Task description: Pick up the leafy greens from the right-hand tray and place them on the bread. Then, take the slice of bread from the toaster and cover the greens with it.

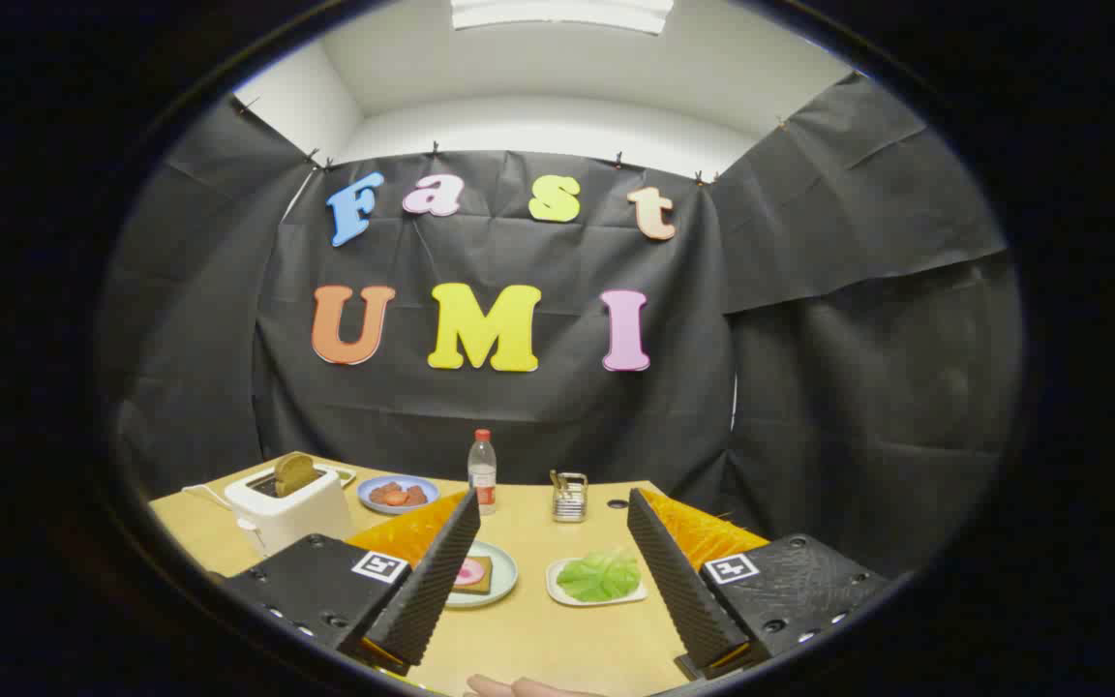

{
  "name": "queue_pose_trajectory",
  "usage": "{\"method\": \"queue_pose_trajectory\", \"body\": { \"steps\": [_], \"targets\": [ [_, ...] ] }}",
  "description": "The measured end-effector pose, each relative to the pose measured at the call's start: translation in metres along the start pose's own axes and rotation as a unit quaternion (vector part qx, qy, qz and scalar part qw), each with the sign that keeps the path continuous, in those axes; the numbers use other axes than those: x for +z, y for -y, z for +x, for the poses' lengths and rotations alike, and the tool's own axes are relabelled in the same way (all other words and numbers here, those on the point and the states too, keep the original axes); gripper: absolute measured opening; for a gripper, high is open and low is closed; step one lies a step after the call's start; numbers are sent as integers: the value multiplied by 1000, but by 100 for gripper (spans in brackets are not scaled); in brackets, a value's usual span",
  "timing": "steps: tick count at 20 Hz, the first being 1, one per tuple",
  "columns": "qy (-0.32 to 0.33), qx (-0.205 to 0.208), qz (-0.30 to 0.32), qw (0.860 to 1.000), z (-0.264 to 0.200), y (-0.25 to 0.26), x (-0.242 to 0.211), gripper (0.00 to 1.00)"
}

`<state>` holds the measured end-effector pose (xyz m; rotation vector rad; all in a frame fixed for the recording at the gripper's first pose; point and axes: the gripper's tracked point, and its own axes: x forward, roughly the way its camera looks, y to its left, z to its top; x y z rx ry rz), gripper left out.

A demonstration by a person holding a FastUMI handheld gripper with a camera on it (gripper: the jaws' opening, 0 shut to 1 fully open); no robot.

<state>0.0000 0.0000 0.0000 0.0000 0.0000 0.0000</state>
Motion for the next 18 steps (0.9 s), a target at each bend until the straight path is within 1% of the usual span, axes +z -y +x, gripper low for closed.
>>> {"method": "queue_pose_trajectory", "body": {
  "steps": [4,7,12,18],
  "targets": [
    [-15,3,6,1000,10,4,-5,95],
    [-7,7,6,1000,12,7,4,95],
    [-4,25,8,1000,17,8,9,95],
    [-12,33,4,999,39,22,7,95]
  ]
}}
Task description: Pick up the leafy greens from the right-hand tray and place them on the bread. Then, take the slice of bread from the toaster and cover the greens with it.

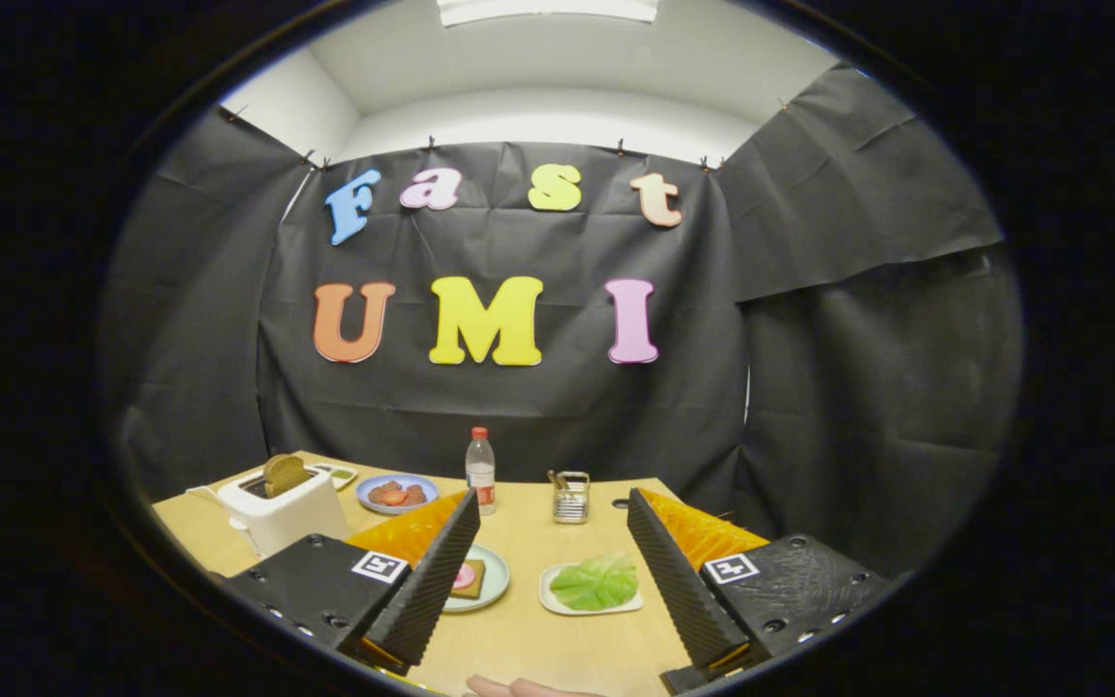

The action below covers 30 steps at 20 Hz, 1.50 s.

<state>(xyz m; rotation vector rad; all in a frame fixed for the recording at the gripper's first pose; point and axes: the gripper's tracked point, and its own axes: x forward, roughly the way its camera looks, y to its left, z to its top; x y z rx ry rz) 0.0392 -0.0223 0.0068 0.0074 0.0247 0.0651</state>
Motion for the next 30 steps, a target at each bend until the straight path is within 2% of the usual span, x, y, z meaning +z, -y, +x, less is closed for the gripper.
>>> {"method": "queue_pose_trajectory", "body": {
  "steps": [7,10,13,19,24,30],
  "targets": [
    [-11,3,-7,1000,41,29,-2,95],
    [-29,-4,-3,1000,71,48,-21,95],
    [-78,-10,4,997,110,69,-60,95],
    [-170,-5,0,985,178,84,-140,95],
    [-263,-9,10,965,224,96,-210,95],
    [-322,-23,26,946,259,108,-245,87]
  ]
}}
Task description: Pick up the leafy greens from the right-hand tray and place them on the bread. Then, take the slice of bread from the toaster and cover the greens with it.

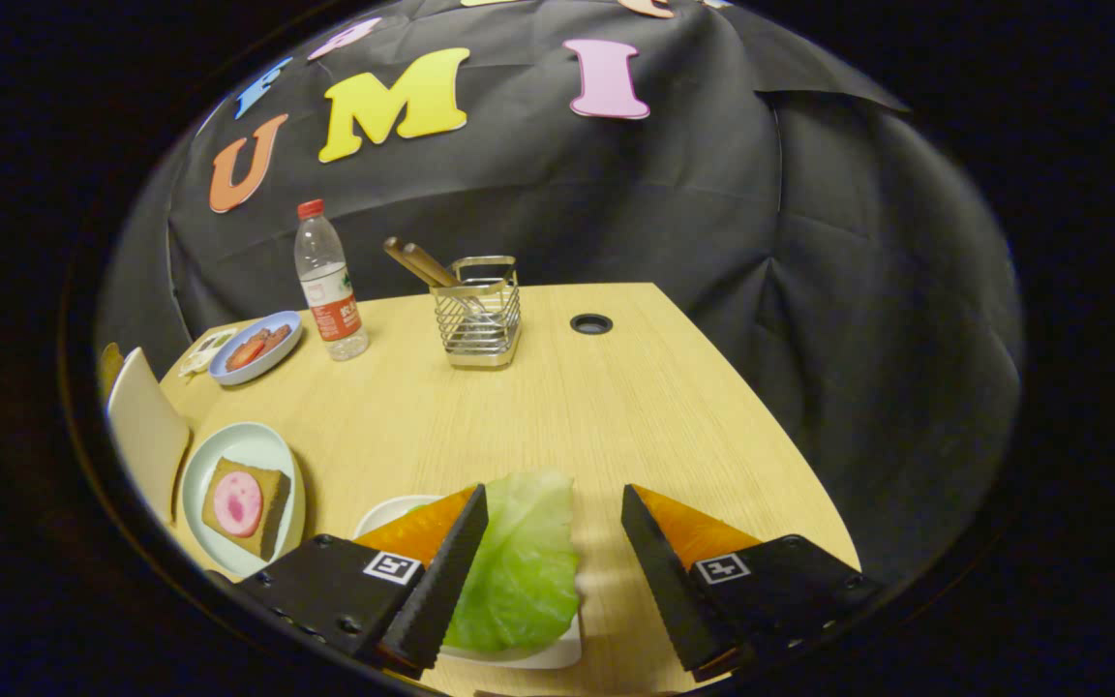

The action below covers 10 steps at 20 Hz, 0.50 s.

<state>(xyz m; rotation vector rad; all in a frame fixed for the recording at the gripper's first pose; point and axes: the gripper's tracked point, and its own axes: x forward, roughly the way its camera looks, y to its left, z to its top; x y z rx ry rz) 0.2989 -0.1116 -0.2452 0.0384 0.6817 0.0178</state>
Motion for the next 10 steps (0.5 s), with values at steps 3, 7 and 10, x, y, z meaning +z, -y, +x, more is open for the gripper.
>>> {"method": "queue_pose_trajectory", "body": {
  "steps": [3,7,10],
  "targets": [
    [-26,8,3,1000,10,-6,-7,77],
    [-42,14,0,999,7,-13,-12,48],
    [-51,18,-11,998,5,-19,-16,36]
  ]
}}
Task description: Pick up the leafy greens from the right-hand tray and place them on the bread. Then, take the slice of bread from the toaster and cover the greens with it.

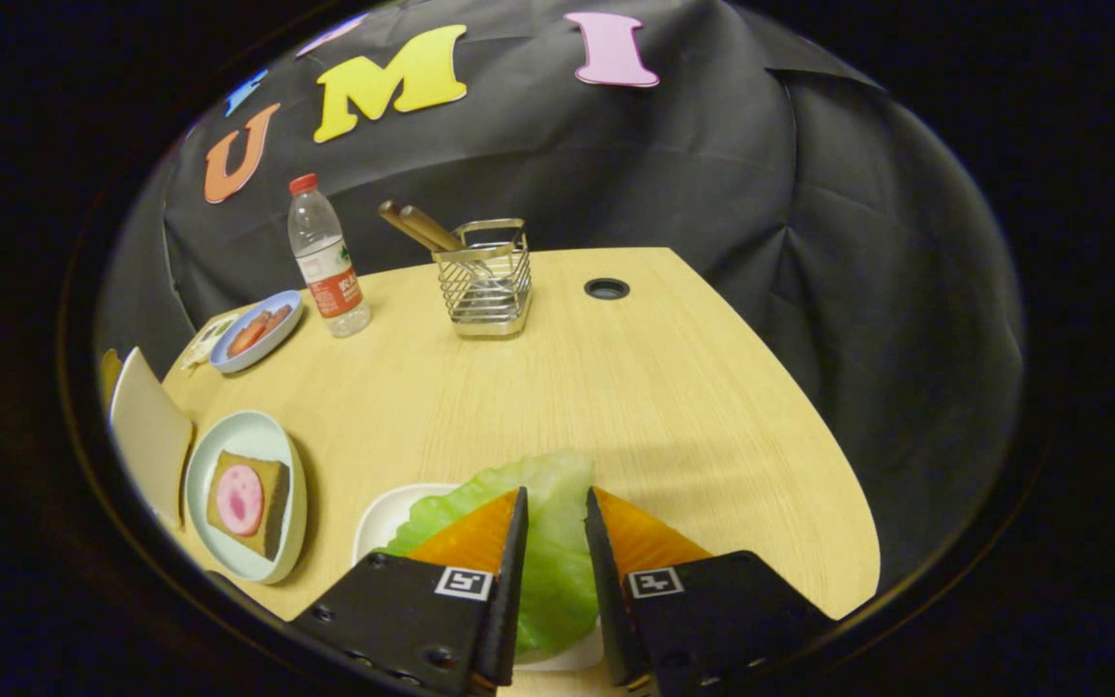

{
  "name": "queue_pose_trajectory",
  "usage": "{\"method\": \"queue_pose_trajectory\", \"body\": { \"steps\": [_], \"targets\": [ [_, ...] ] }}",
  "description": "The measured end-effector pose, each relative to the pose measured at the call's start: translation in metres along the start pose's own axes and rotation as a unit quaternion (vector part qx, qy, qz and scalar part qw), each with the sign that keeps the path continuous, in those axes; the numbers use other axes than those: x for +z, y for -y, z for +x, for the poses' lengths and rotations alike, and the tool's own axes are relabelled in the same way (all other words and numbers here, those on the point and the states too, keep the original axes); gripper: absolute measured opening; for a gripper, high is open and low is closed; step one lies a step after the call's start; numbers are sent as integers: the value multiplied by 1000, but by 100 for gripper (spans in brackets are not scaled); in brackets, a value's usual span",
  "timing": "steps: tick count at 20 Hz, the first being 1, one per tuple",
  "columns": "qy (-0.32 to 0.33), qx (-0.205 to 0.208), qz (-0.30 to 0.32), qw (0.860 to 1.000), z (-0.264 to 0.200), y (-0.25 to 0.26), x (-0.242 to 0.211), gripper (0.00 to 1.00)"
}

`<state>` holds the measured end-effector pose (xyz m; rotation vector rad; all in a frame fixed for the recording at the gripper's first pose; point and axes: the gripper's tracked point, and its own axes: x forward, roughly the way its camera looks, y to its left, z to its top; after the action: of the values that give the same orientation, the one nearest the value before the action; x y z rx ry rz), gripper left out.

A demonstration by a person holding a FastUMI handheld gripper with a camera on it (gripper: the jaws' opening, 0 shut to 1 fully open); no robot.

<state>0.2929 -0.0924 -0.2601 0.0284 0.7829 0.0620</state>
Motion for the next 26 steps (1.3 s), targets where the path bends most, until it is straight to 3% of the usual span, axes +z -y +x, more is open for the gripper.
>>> {"method": "queue_pose_trajectory", "body": {
  "steps": [1,3,5,6,10,20,26],
  "targets": [
    [-6,-1,-3,1000,-4,0,1,36],
    [-16,0,12,1000,2,-3,-4,6],
    [-19,-4,10,1000,1,-3,-8,11],
    [-14,-4,15,1000,-3,-4,-6,0],
    [18,12,20,1000,-31,-17,6,0],
    [95,-28,-42,994,-119,-61,30,0],
    [103,7,-76,992,-150,-131,10,0]
  ]
}}
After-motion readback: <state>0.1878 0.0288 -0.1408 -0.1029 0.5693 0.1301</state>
